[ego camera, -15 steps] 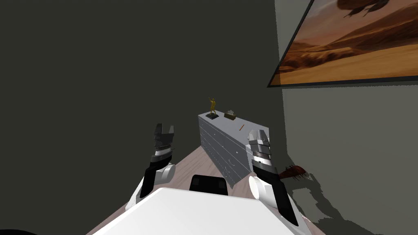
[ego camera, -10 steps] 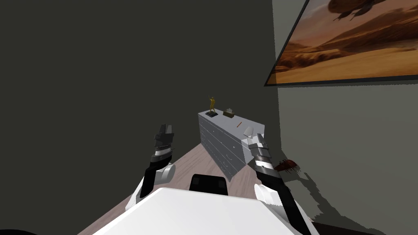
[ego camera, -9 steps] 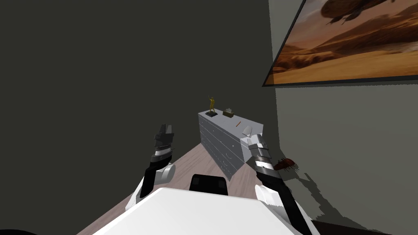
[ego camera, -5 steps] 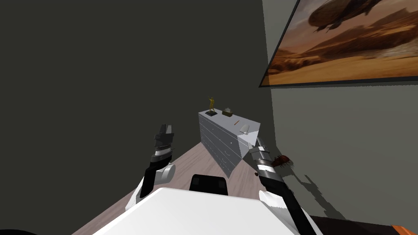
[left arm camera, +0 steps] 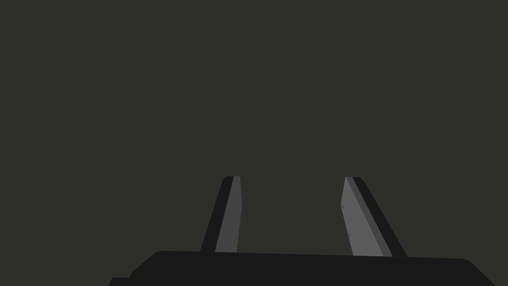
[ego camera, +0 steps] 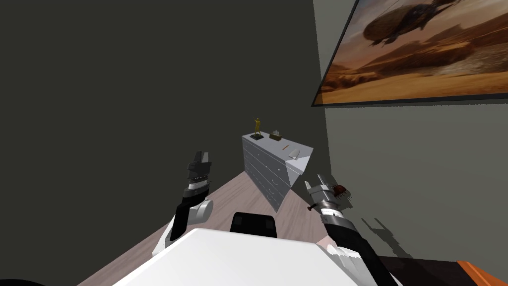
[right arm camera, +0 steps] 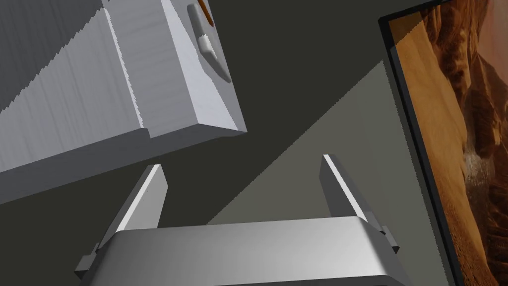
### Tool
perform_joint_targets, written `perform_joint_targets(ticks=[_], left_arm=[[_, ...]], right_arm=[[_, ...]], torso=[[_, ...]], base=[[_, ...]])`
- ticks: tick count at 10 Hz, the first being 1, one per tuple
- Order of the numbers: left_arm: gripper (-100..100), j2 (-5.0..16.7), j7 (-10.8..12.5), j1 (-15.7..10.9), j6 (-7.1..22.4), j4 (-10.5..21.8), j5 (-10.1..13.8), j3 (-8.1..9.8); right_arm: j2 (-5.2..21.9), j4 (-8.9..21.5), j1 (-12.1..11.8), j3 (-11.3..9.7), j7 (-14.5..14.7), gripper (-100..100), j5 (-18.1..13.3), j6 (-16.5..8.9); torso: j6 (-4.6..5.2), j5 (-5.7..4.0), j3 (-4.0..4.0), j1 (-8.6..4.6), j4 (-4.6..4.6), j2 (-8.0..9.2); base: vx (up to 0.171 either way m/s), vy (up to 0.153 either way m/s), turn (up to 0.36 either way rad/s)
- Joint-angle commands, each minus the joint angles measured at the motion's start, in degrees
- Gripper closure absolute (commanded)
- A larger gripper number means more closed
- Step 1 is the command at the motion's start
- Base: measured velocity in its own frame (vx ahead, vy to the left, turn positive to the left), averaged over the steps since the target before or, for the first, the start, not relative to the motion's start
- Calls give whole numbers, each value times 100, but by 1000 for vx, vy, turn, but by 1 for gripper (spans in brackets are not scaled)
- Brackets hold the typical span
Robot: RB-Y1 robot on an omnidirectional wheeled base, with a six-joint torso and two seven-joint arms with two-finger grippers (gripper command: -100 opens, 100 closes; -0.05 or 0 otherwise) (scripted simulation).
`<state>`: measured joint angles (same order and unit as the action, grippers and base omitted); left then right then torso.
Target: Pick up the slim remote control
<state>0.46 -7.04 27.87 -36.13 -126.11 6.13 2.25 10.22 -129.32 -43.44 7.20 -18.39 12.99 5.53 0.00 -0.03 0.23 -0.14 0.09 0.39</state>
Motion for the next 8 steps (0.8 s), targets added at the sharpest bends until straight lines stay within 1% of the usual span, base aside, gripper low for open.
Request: perform_joint_targets(ticks=[1, 2, 3, 4, 5, 6, 7, 8], left_arm=[[0, 0, 0, 0, 0, 0, 0, 0], [0, 0, 0, 0, 0, 0, 0, 0], [0, 0, 0, 0, 0, 0, 0, 0], [0, 0, 0, 0, 0, 0, 0, 0], [0, 0, 0, 0, 0, 0, 0, 0], [0, 0, 0, 0, 0, 0, 0, 0], [0, 0, 0, 1, 0, 0, 0, 0], [0, 0, 0, 0, 0, 0, 0, 0]], right_arm=[[19, 89, -145, 12, -276, -100, 64, -66], [96, 123, -346, 169, -447, -100, 251, -358], [96, 123, -346, 169, -616, -100, 251, -361], [176, 165, -551, 350, -785, -100, 454, -644], [176, 165, -551, 350, -945, -100, 454, -675], [176, 165, -551, 350, -1012, -100, 454, -675], [258, 214, -757, 553, -1223, -100, 673, -923], [258, 214, -757, 553, -1380, -100, 673, -1007]], torso=[[0, 0, 0, 0, 0, 0], [0, 0, -3, 4, -1, -6], [0, 1, -1, 6, -1, -1], [0, 0, -2, 3, 0, -3], [0, 1, 1, 6, 0, 2], [-1, 1, -2, 6, 0, -4], [-1, 1, -11, 7, -3, -20], [-1, 1, -10, 5, -4, -18]], base=[[-77, -20, 25], [-96, -12, 50], [-92, -26, 24], [-103, -15, 63], [-86, -15, 28], [-35, -14, 3], [-55, -17, 85], [-54, -18, 40]])
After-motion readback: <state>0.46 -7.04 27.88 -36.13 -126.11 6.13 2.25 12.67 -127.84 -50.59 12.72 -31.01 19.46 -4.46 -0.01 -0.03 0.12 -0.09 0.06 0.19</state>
